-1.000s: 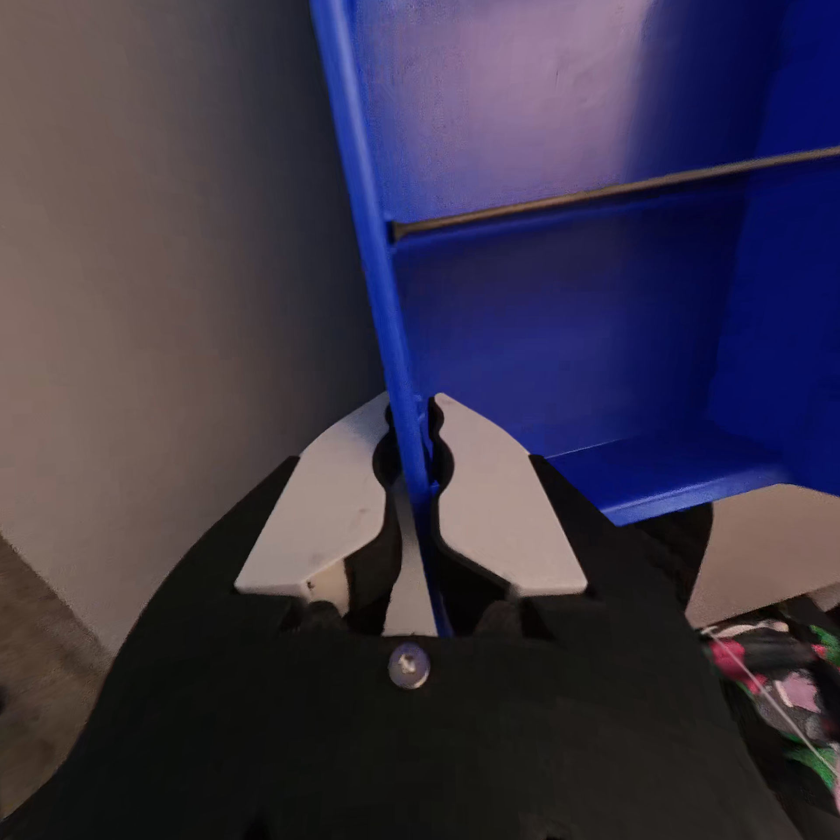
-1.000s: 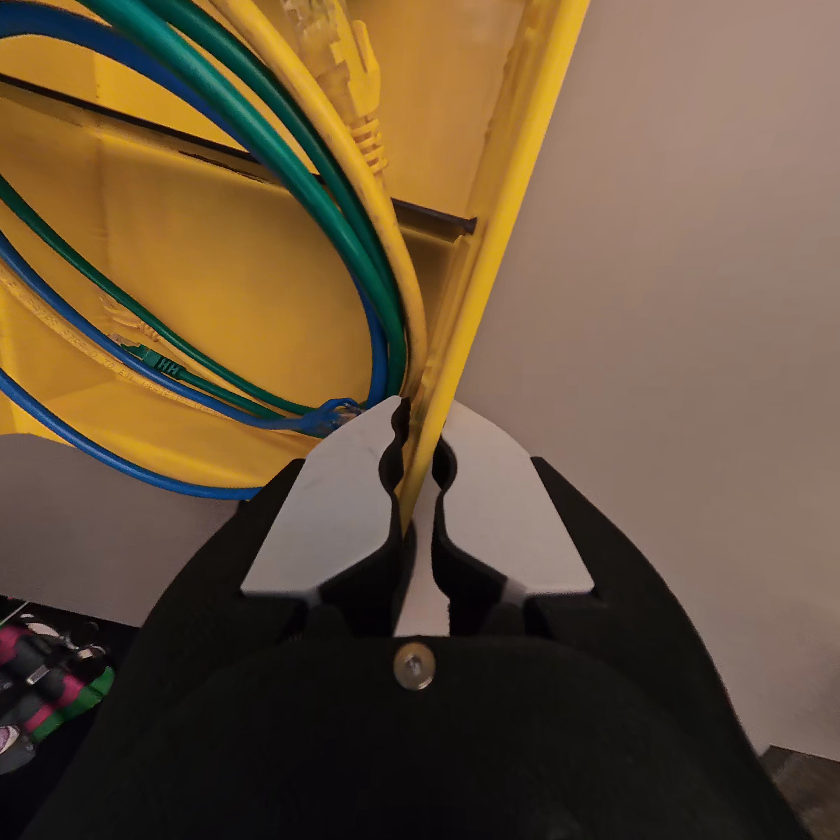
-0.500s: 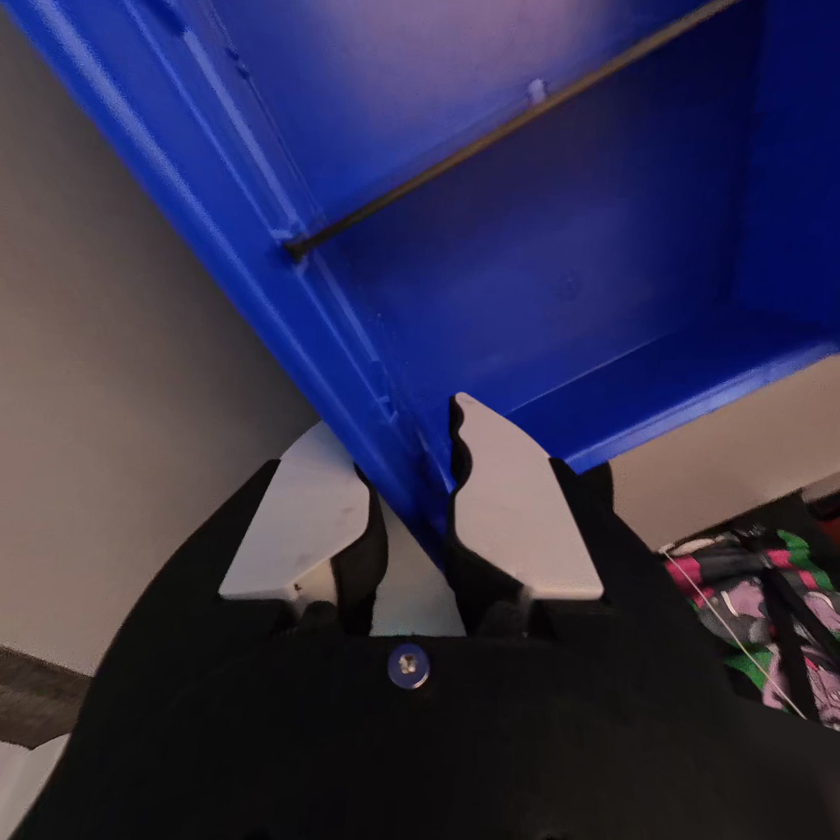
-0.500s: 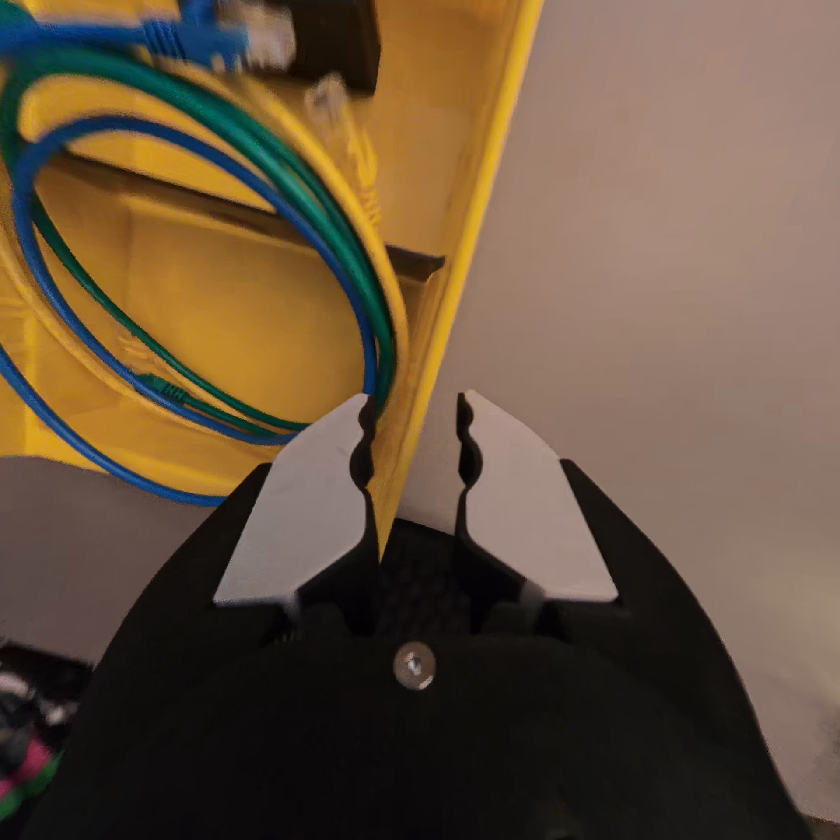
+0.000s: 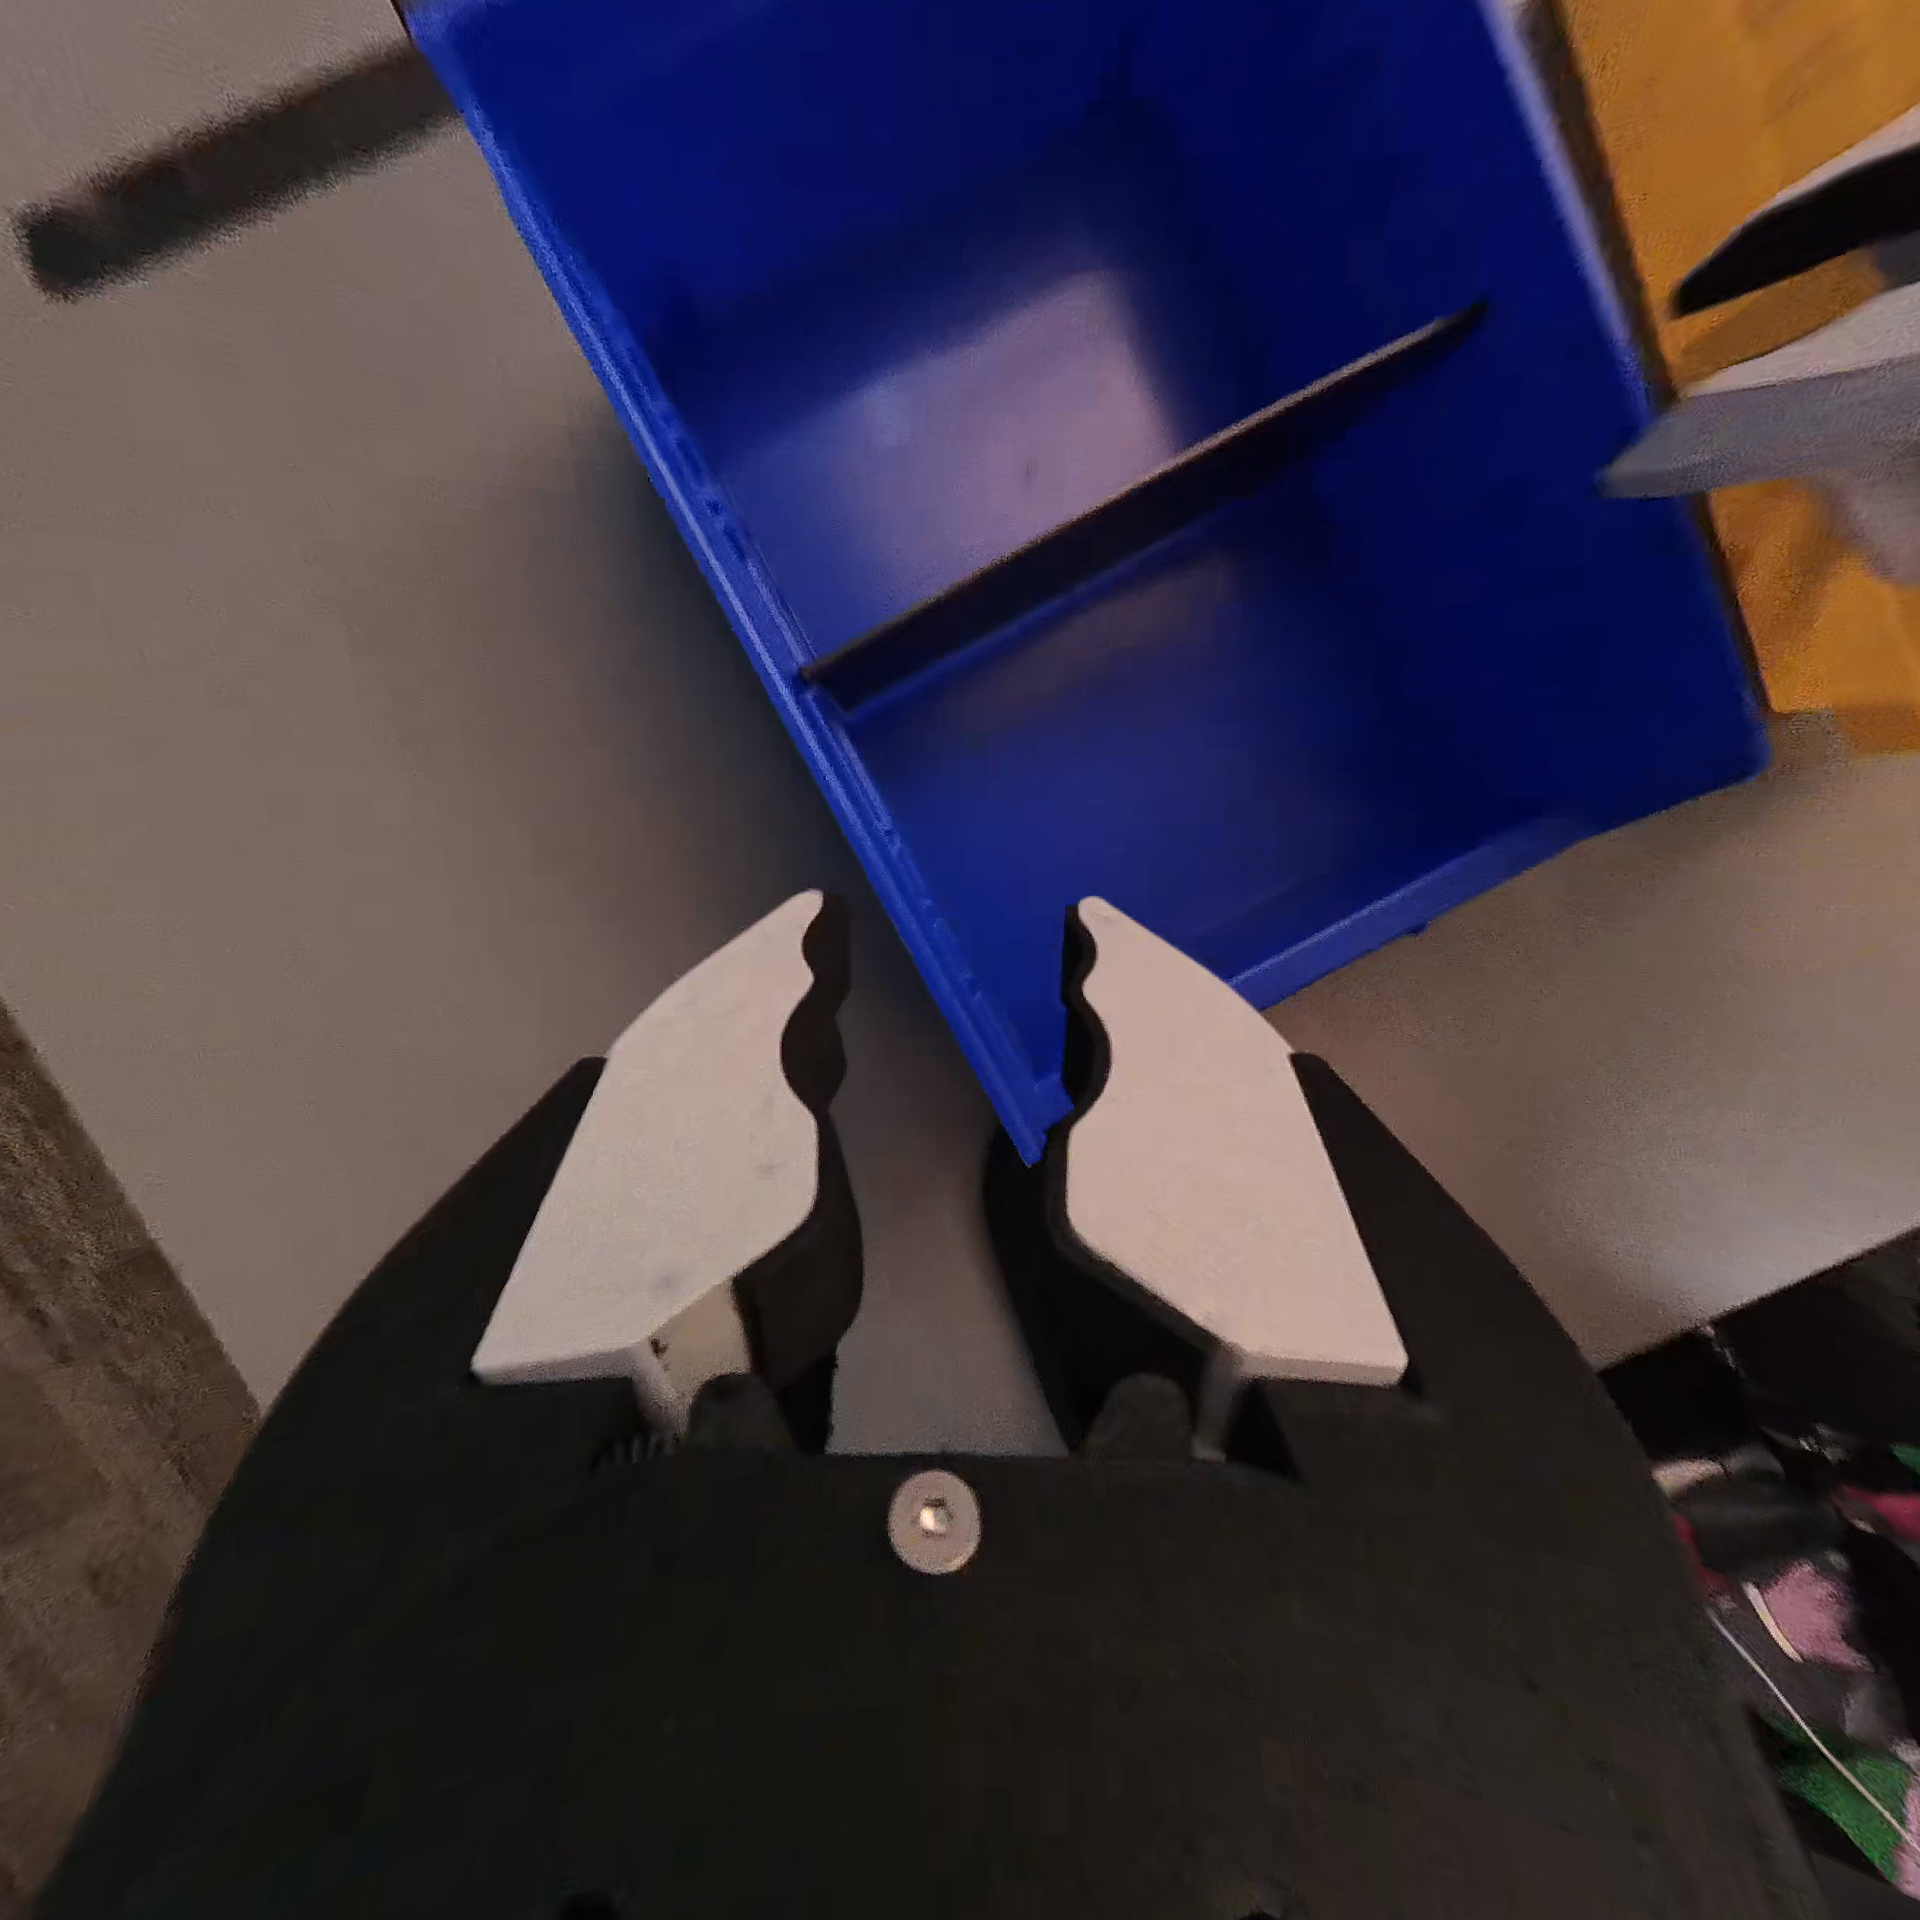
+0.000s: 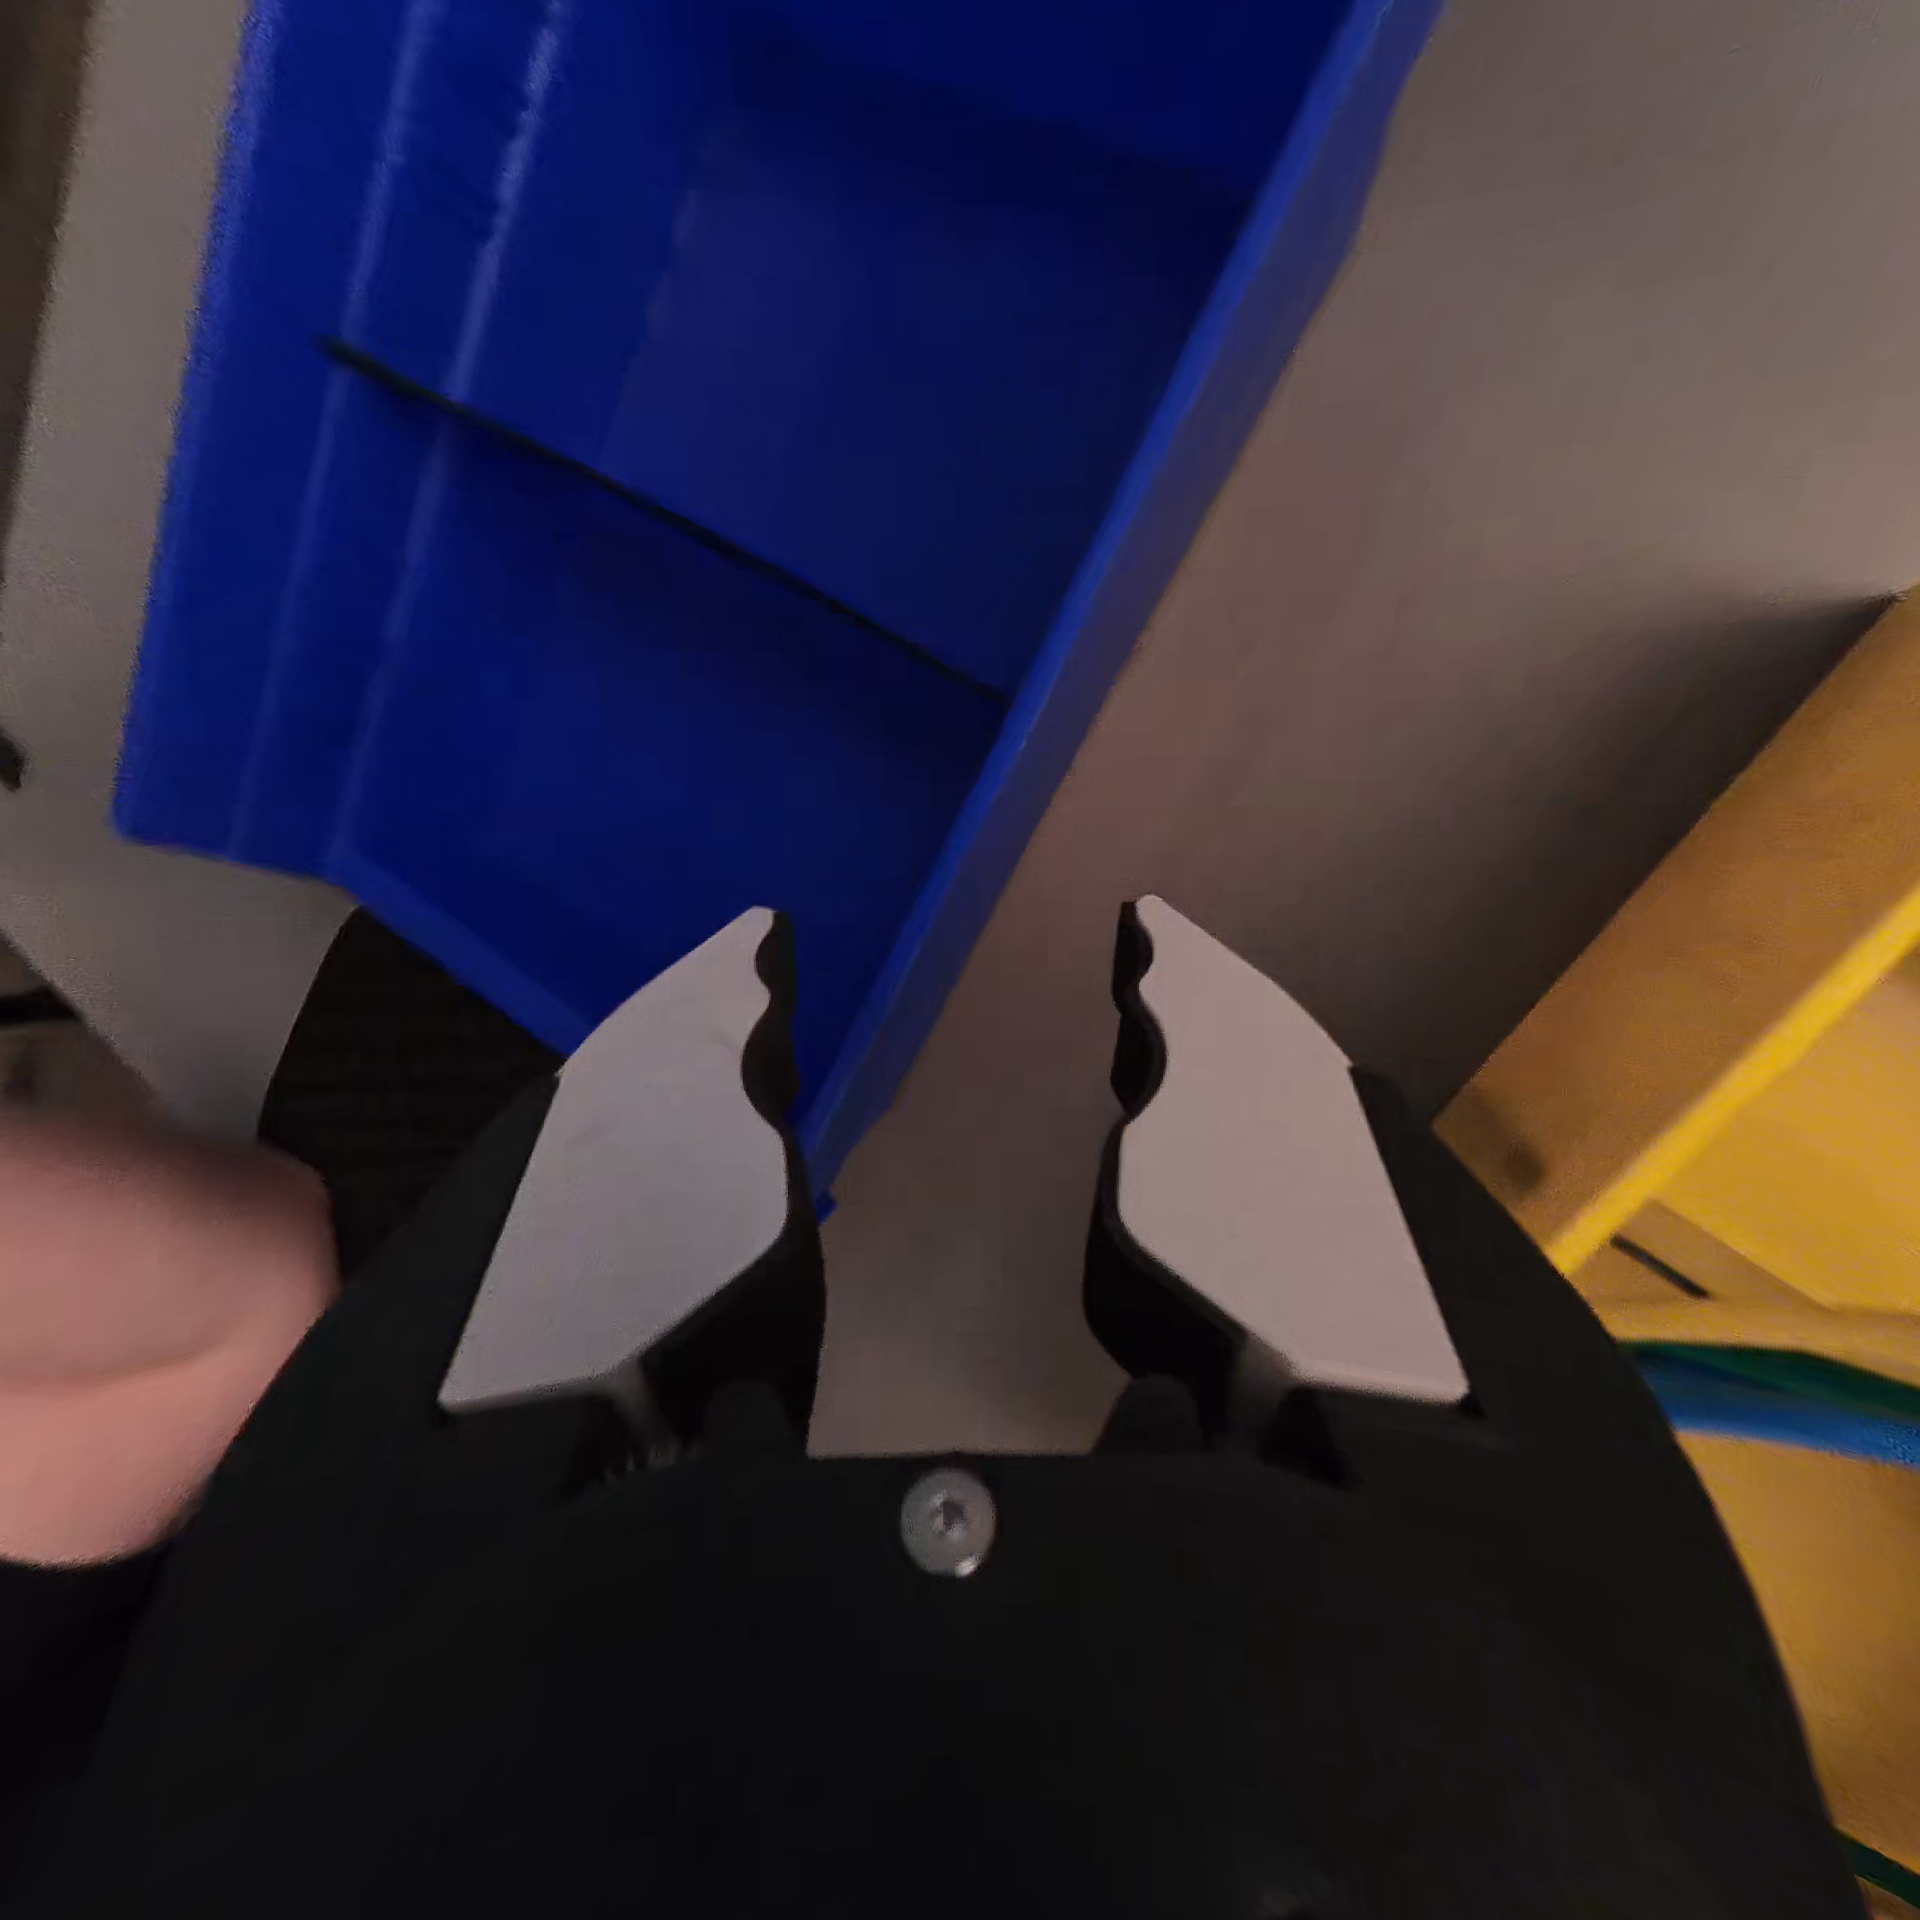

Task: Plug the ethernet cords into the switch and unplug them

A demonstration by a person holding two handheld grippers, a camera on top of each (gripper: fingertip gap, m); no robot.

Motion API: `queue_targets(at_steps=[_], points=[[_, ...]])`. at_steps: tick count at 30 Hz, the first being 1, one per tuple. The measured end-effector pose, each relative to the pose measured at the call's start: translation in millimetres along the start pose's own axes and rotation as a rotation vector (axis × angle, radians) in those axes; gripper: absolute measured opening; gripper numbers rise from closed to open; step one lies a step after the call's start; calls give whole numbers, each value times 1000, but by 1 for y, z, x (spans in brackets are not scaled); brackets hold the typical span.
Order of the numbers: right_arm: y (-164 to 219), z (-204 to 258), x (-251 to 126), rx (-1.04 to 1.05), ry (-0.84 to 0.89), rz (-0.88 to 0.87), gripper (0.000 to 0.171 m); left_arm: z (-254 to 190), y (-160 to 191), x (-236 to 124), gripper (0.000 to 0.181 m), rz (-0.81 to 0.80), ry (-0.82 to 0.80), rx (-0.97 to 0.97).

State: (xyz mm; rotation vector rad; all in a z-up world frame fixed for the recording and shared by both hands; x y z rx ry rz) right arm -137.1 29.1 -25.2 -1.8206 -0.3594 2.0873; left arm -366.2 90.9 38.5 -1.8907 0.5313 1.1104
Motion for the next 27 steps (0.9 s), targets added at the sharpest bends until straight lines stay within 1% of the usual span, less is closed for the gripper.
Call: queue_targets(at_steps=[2, 4, 6, 9, 10, 11, 14, 17, 20, 23, 25, 27], points=[[-4, 3, 14, 47, 13, 49, 59, -8, -6, -8, 38, -54, -27, 43], [-3, 3, 28, 66, 65, 105, 53, -16, -12, -14, 37, -94, -44, 73], [-1, 5, 39, 74, 98, 148, 51, -23, -17, -18, 38, -128, -64, 96], [4, 8, 55, 64, 130, 226, 41, -33, -23, -24, 40, -189, -82, 121], [6, 11, 59, 59, 130, 247, 32, -37, -25, -27, 43, -215, -85, 122], [6, 14, 61, 66, 113, 255, 22, -41, -27, -30, 45, -242, -85, 129], [5, 11, 60, 49, 145, 289, 16, -56, -33, -45, 53, -351, -94, 166], [4, 3, 56, 57, 152, 315, 10, -74, -38, -69, 56, -527, -100, 204], [0, 0, 43, 45, 109, 355, 7, -94, -36, -102, 54, -763, -92, 229], [-4, 1, 16, 17, 62, 396, 7, -113, -26, -139, 55, -1000, -88, 270], [-10, -1, -13, -12, 48, 404, 8, -124, -16, -159, 57, -1127, -78, 303], [-19, -13, -53, -35, 50, 368, 8, -130, -8, -172, 61, -1200, -66, 315]])
Point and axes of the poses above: each gripper's, where its closed fingertips meet, x out along the fingers, y out of its underside, z = x × y across the jaws, the point moved 5 cm from there along -x, back along the fingers, and after that the axes turned 13 degrees about y, right-handed, at the moved point
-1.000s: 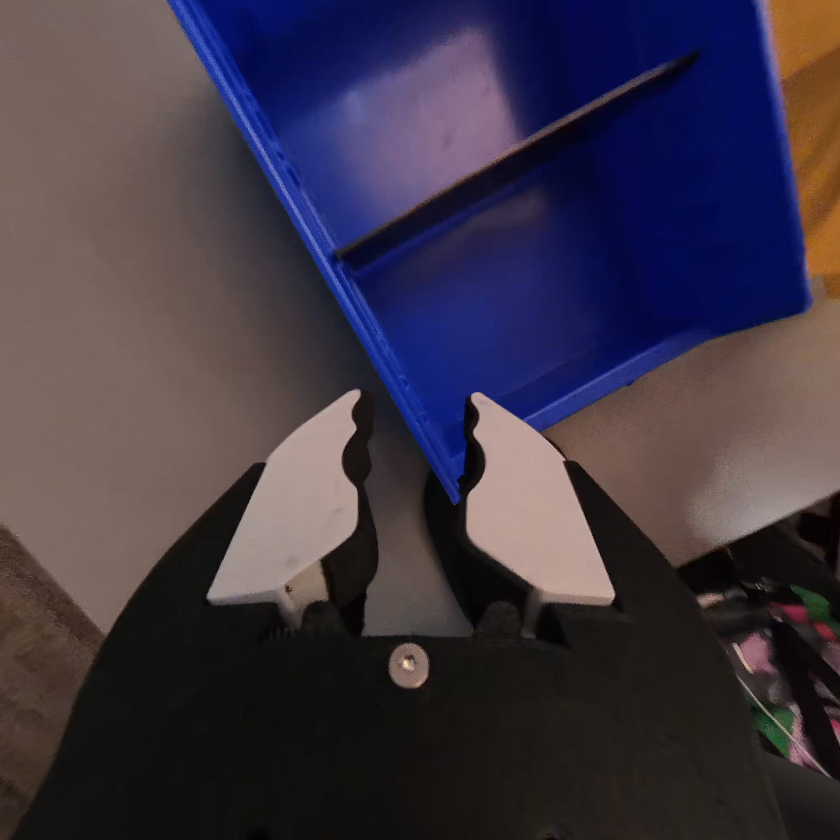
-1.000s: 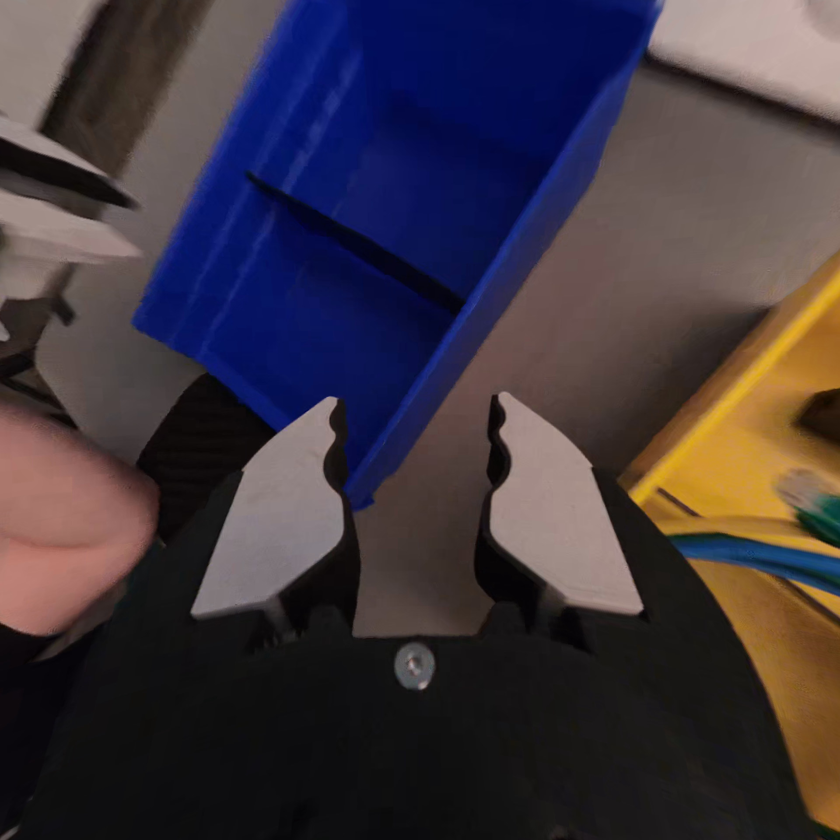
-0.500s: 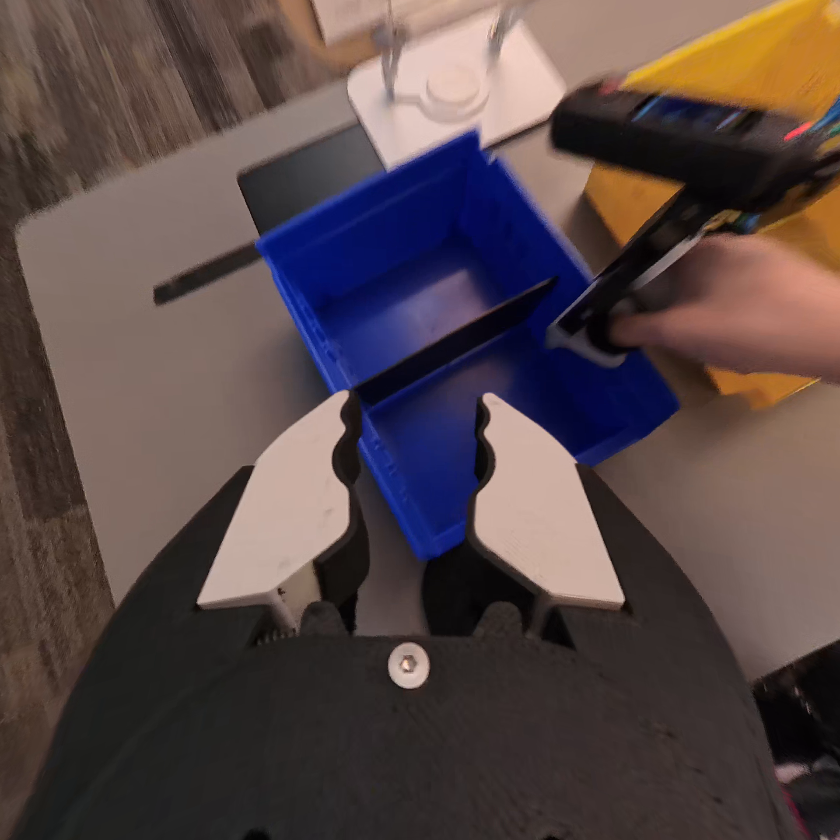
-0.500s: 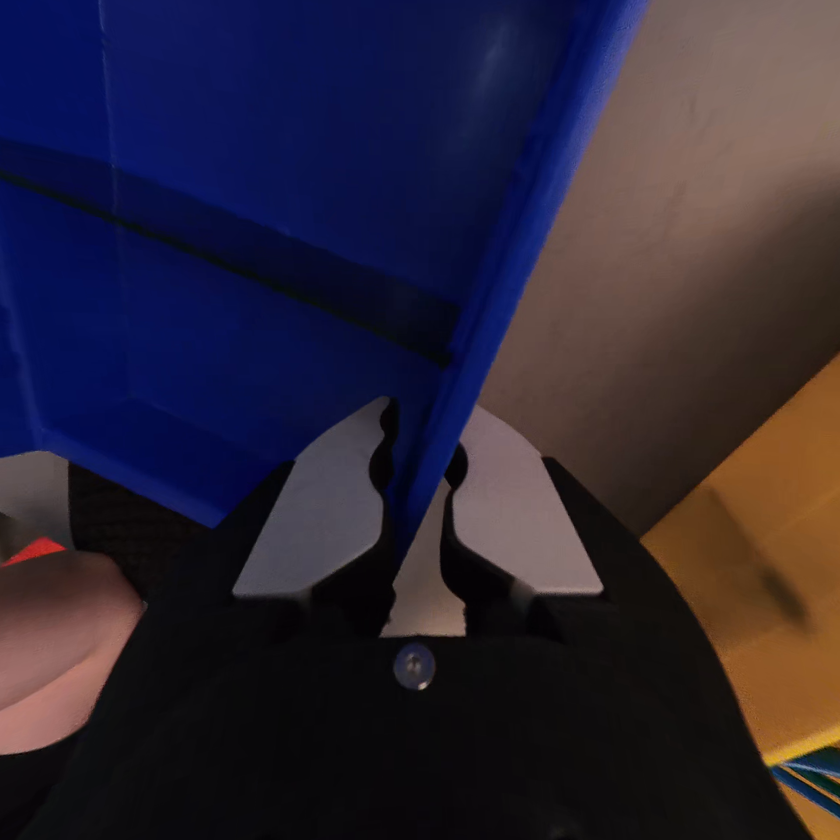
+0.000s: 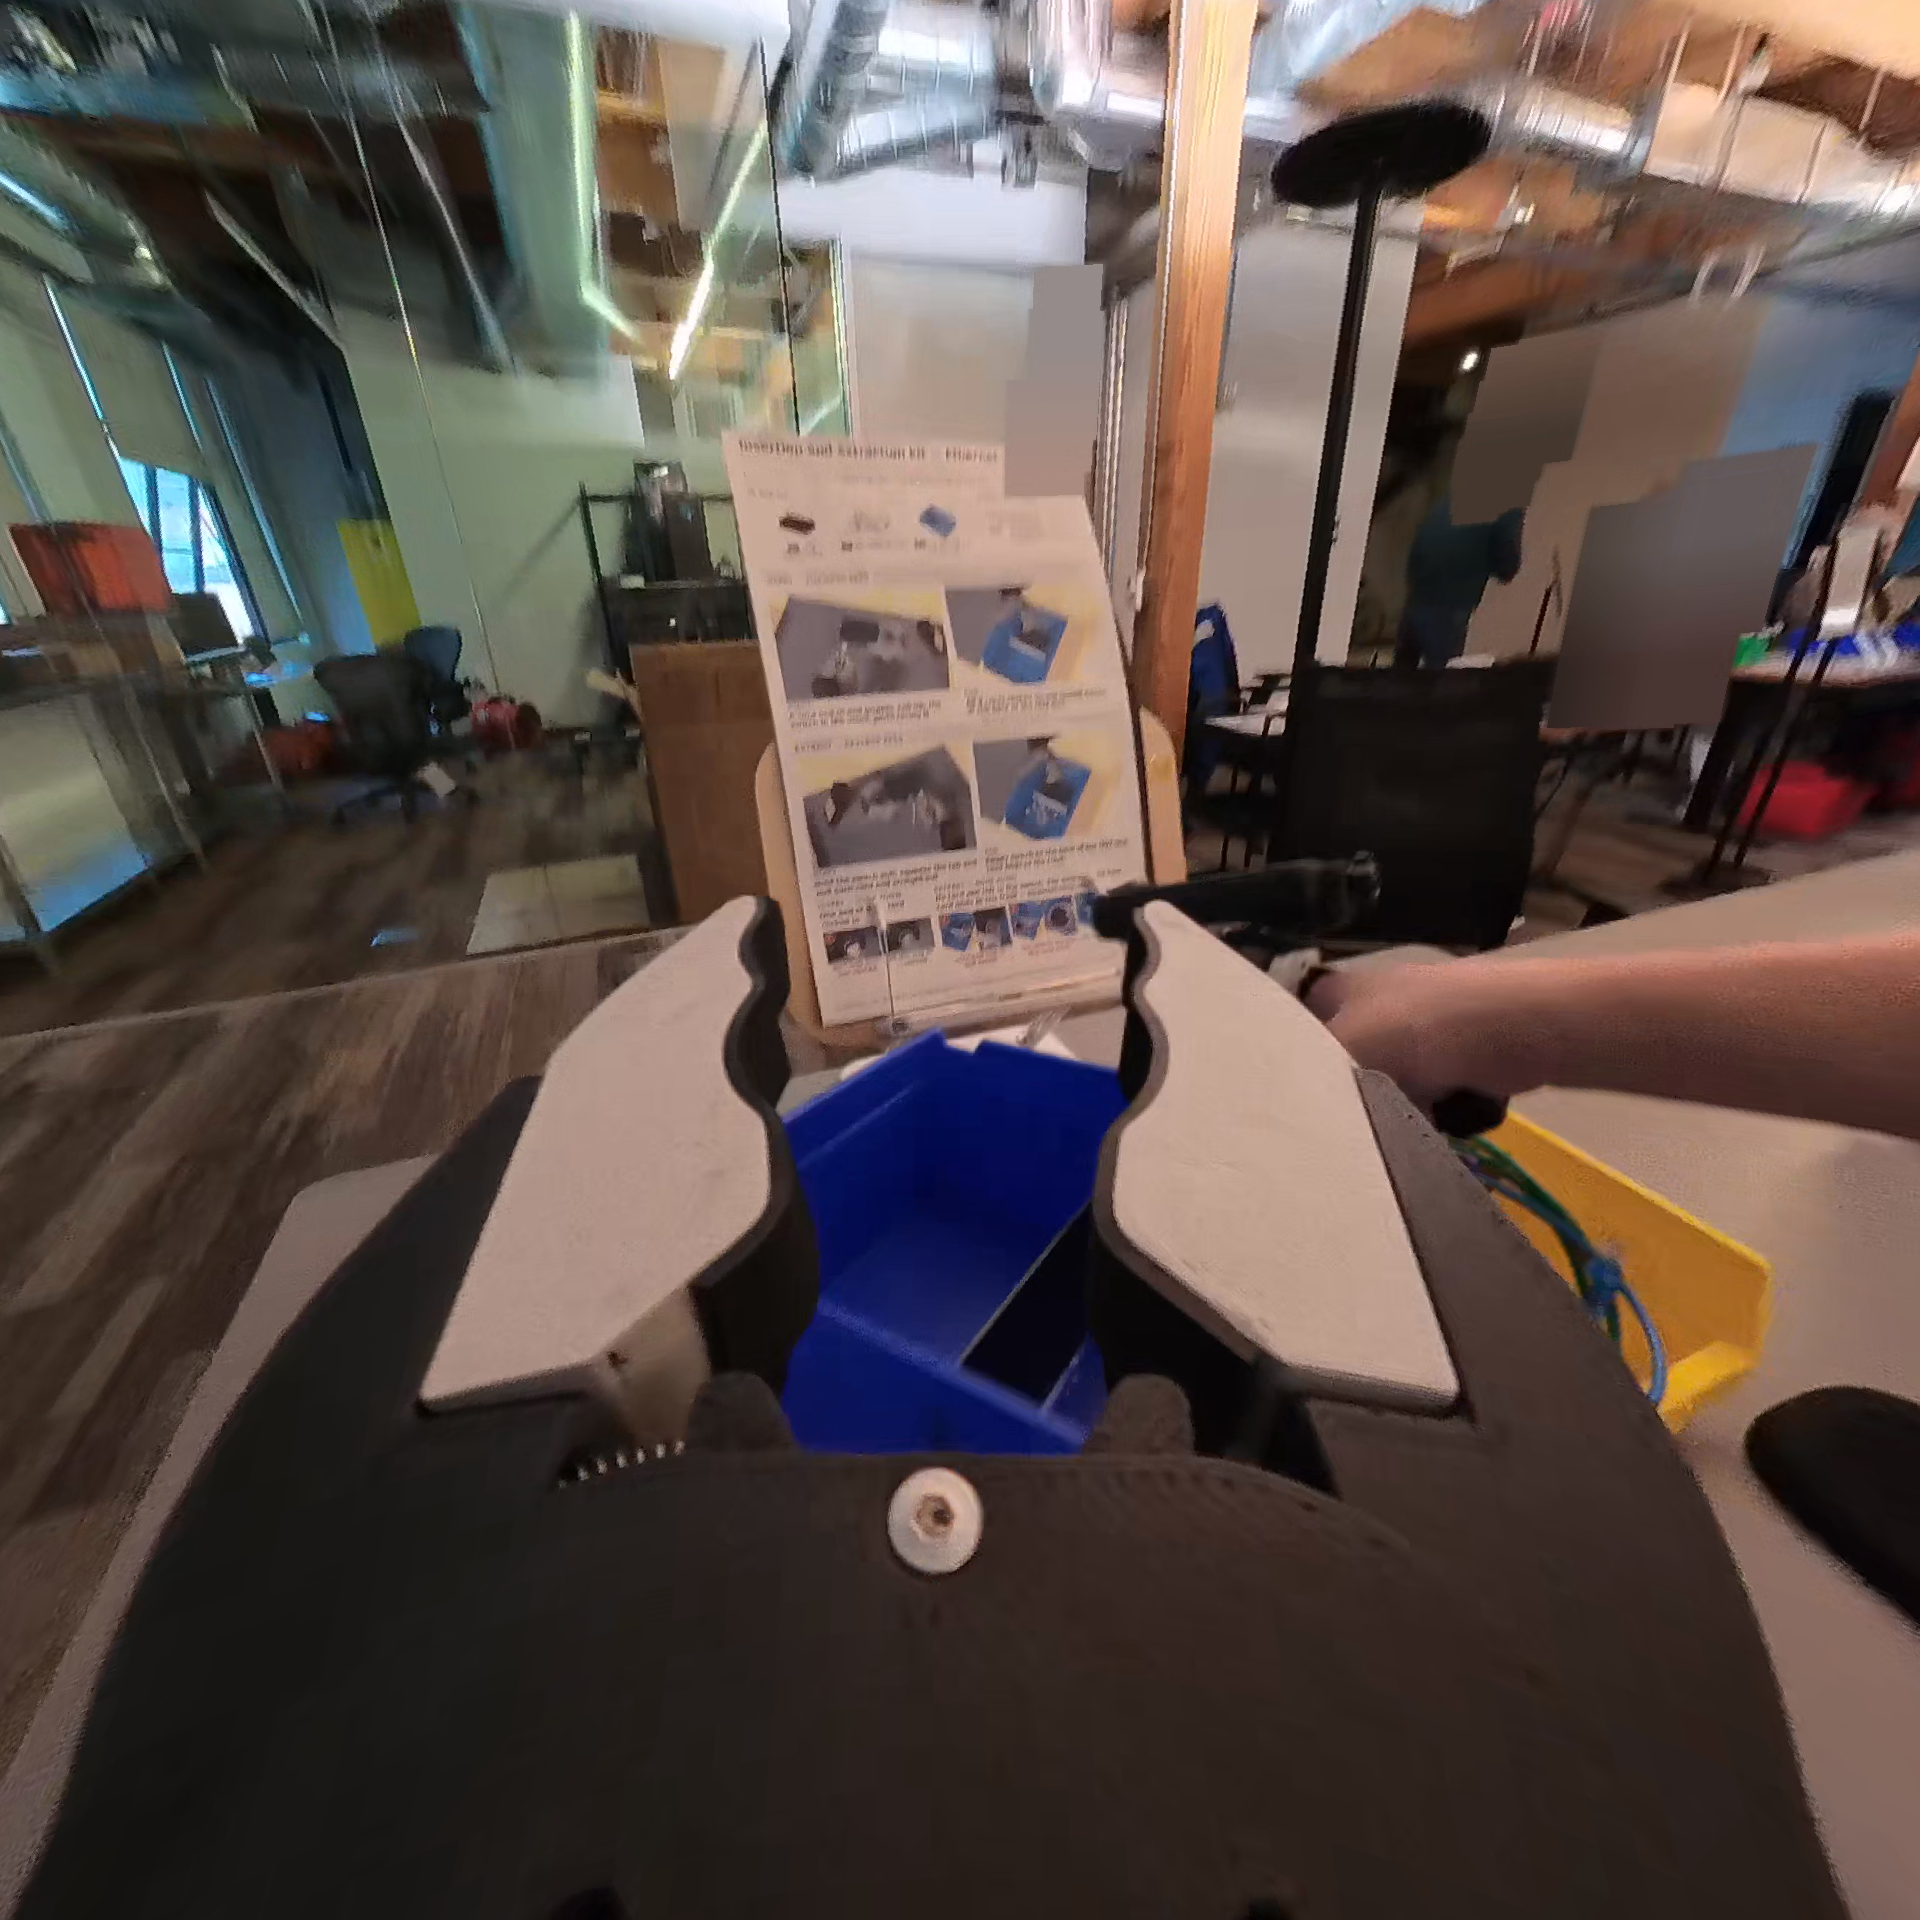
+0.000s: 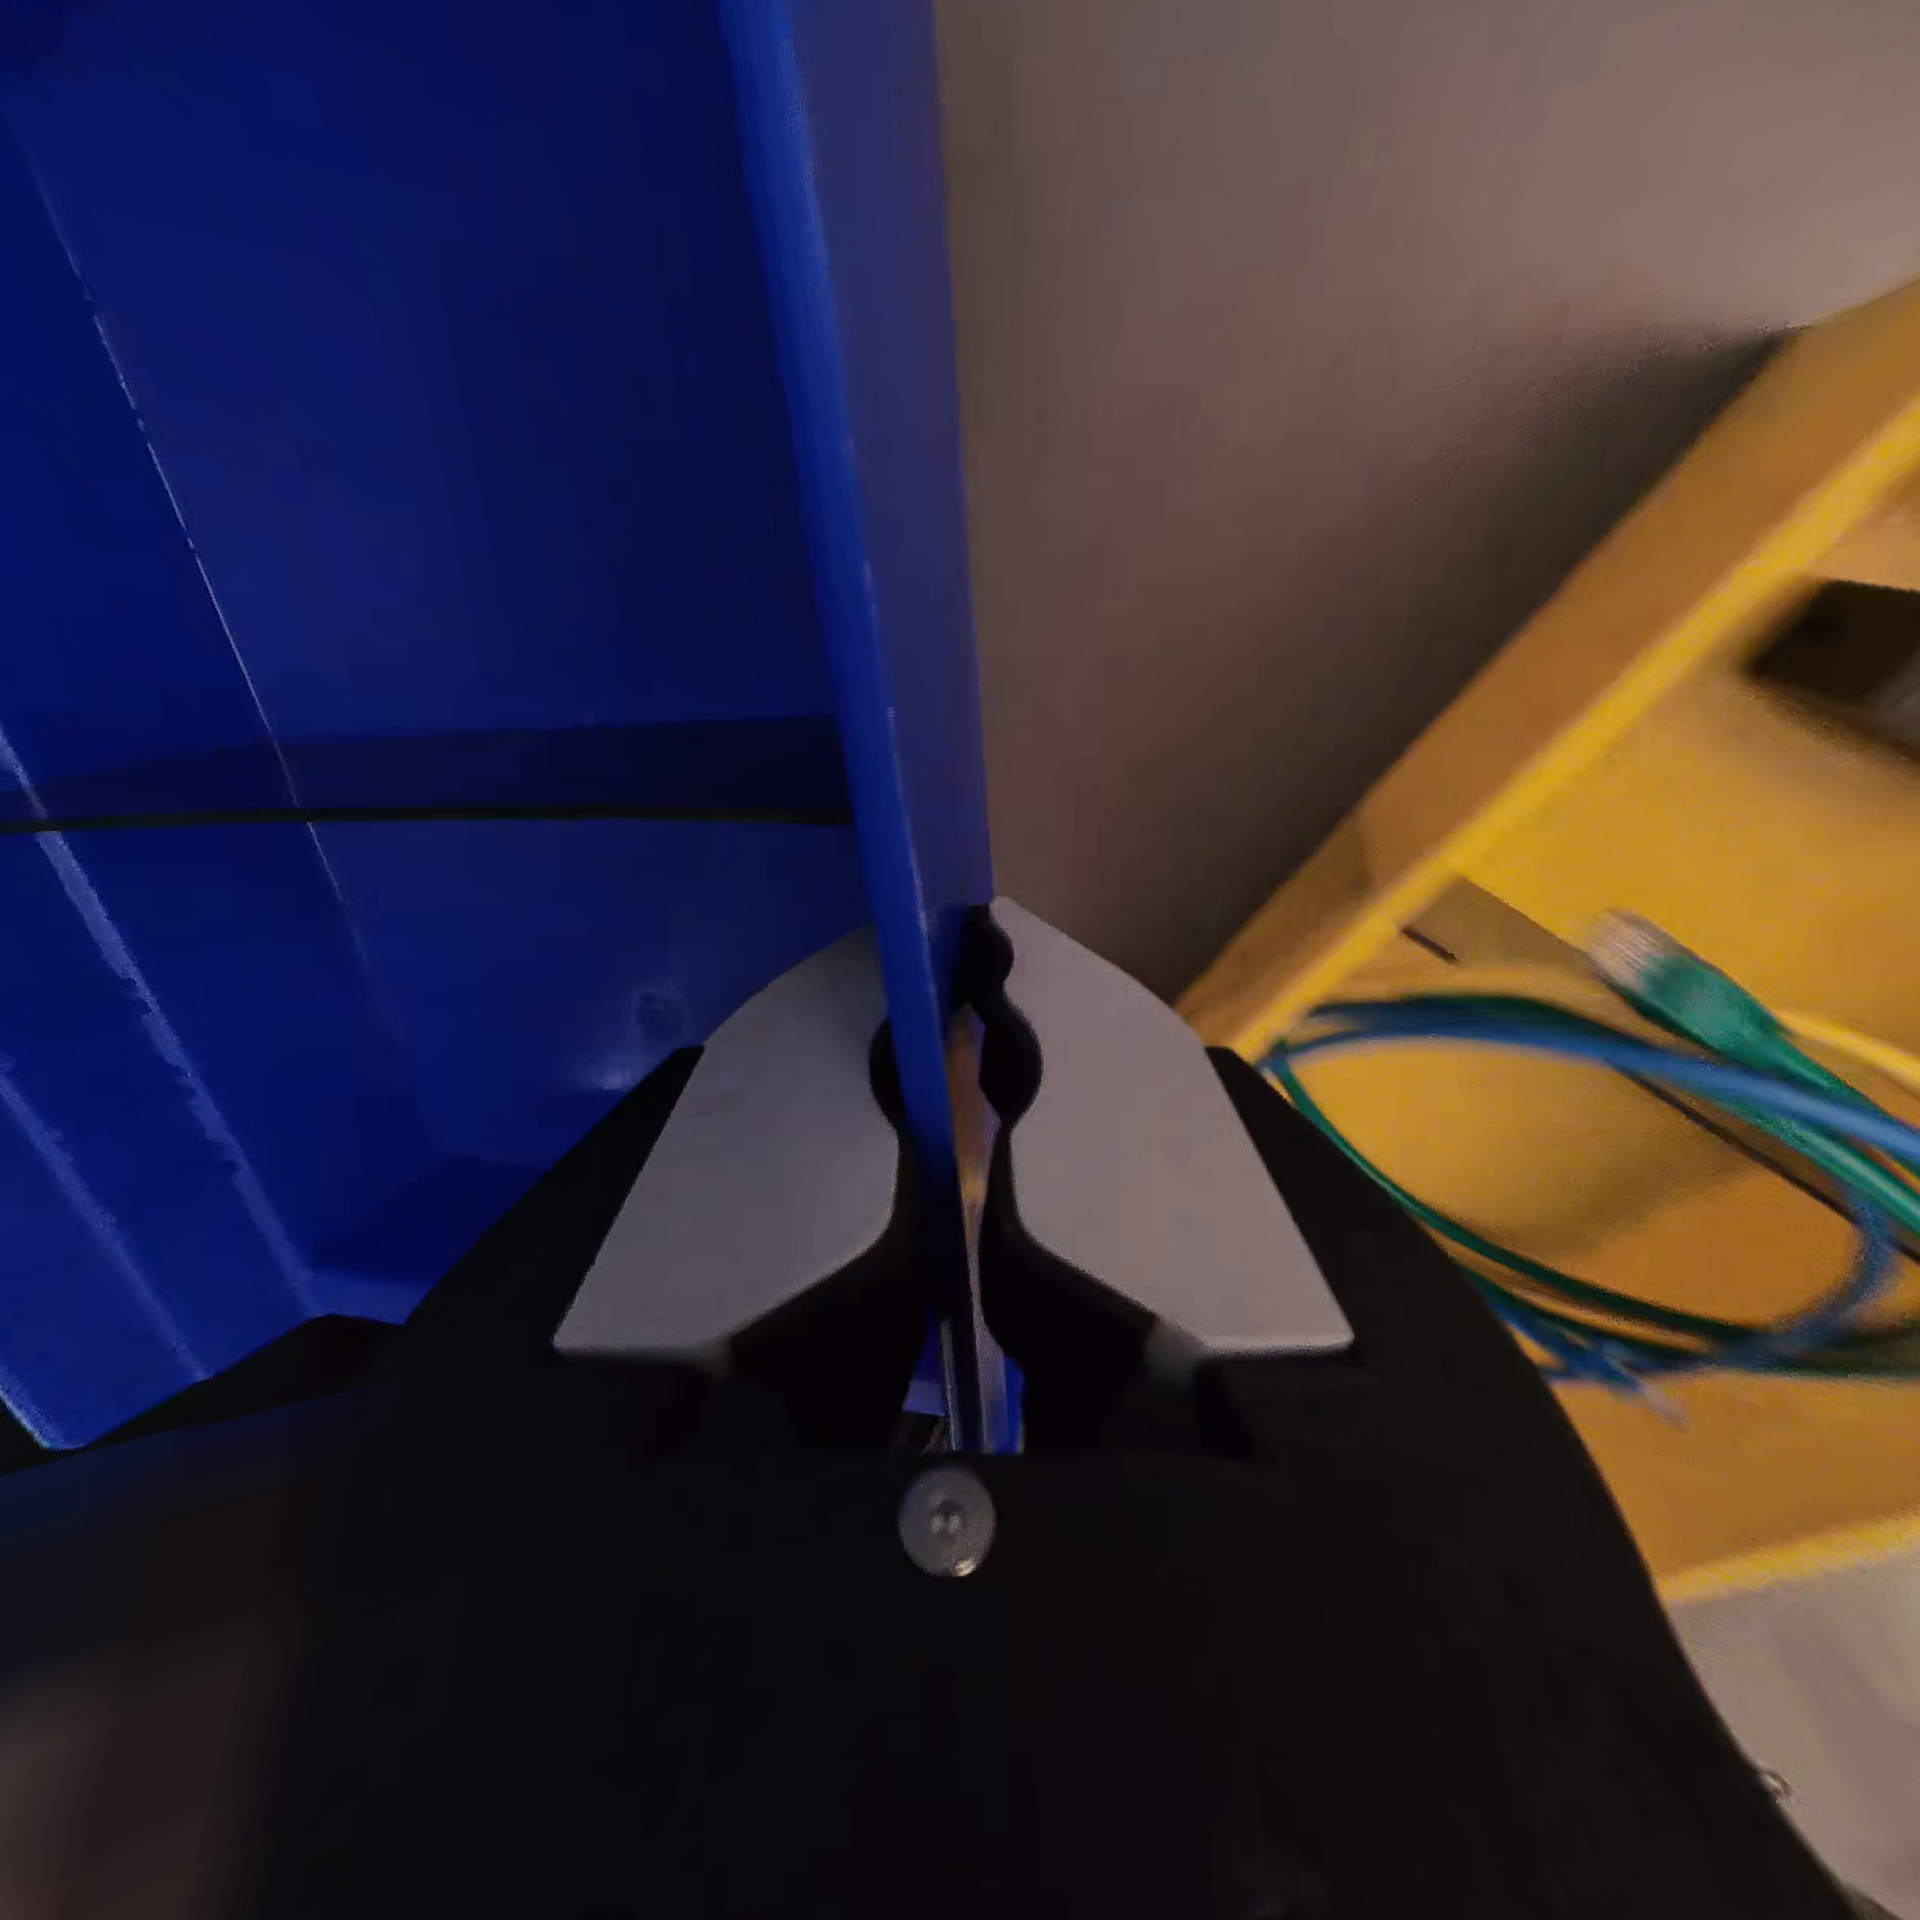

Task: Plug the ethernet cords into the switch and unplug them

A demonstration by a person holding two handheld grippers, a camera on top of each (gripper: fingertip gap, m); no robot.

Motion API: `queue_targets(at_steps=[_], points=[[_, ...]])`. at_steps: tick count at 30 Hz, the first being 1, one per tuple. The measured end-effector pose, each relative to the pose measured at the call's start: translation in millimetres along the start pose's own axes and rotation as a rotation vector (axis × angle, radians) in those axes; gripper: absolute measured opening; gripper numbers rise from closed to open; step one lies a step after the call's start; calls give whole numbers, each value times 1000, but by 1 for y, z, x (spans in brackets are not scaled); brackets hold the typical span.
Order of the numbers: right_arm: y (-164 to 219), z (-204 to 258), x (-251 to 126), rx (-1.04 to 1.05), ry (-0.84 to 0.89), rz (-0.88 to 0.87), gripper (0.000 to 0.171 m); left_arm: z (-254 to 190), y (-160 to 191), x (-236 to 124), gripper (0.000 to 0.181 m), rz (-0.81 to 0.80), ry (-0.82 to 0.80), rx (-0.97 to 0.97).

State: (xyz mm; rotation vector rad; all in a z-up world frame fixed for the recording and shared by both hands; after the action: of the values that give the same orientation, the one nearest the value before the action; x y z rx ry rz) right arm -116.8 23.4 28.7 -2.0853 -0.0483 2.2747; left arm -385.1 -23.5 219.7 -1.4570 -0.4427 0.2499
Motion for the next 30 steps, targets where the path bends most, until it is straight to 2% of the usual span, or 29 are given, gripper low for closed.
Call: queue_targets(at_steps=[4, 7, 9, 11, 14, 16, 18, 21, 25, 27, 29, 30], points=[[31, -67, -96, 45, 13, -114, 7, -5, 2, 4, 68, -6, 111, -66], [74, -151, -155, 155, 54, -216, 7, -14, 29, 37, 74, 137, 297, -195], [112, -214, -176, 272, 97, -288, 7, -27, 58, 72, 77, 273, 427, -279], [153, -271, -177, 406, 149, -339, 7, -42, 96, 113, 81, 408, 493, -347], [216, -337, -151, 587, 198, -342, 7, -76, 162, 169, 86, 567, 577, -461], [252, -368, -122, 695, 194, -319, 7, -99, 201, 194, 83, 628, 625, -549], [283, -391, -88, 784, 172, -290, 7, -116, 234, 207, 82, 716, 631, -565], [314, -411, -38, 870, 132, -232, 7, -133, 271, 214, 83, 840, 611, -490], [327, -417, 12, 879, 117, -142, 7, -144, 300, 212, 90, 1001, 628, -406], [323, -415, 28, 856, 110, -106, 7, -143, 301, 210, 74, 1031, 655, -414], [315, -410, 39, 821, 107, -81, 7, -137, 299, 209, 75, 1057, 654, -358], [309, -407, 43, 804, 105, -74, 7, -133, 297, 207, 68, 1073, 656, -343]])
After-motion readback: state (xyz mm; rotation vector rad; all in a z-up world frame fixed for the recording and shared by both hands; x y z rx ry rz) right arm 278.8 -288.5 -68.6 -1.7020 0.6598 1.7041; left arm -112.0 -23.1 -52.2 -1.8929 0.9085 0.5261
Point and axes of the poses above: each gripper's, where its closed fingertips meet, x out along the fingers, y out of its underside, z = x × y across the jaws, the point moved 5 cm from there along -x, back along the fingers, and after that the axes turned 13 degrees about y, right-handed, at the moved point
